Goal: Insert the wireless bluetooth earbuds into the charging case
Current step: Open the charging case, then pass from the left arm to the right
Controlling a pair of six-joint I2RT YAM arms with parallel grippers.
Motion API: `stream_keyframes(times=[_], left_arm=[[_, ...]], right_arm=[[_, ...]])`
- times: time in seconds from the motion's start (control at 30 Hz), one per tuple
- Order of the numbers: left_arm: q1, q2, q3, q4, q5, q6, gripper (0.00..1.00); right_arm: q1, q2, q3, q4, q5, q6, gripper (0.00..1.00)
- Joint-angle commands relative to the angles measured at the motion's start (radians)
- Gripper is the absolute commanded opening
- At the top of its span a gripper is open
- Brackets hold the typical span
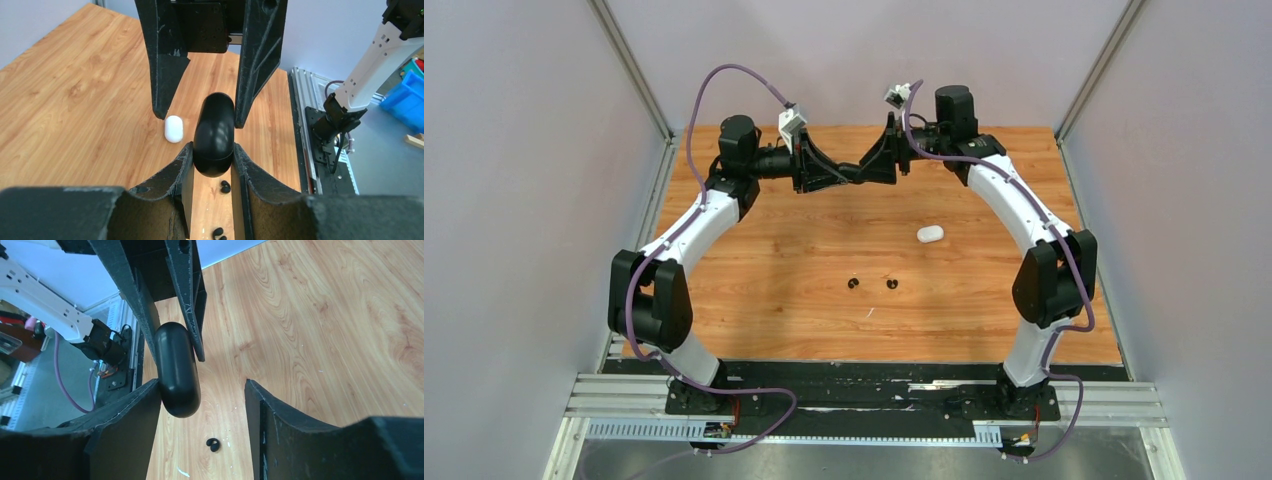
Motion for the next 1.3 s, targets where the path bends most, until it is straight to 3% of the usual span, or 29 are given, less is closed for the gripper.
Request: stream_keyframes(times=[0.0,0.53,0.87,1.27], left_arm=[[-0.013,-0.036,0.016,0.009,0.069,0.053,0.0],[-0.02,-0.035,0.033,-0.047,0.06,0.093,0.0],[-0.02,-0.028,0.026,-0.059,-0.056,0.056,0.0],[-0.011,-0.014,0.023,0.008,-0.057,-0.02,0.0]], right_arm=[[-0.039,0.029,0.065,0.064,0.087,0.08,0.59],[-0.043,0.02,0.054,0.08,0.095,0.079,0.53],[-0.04,-0.01,0.019,0.081,0.005,0.055,0.37],[-0.041,-0.022,-0.001,0.075,0.011,0.002,0.3]])
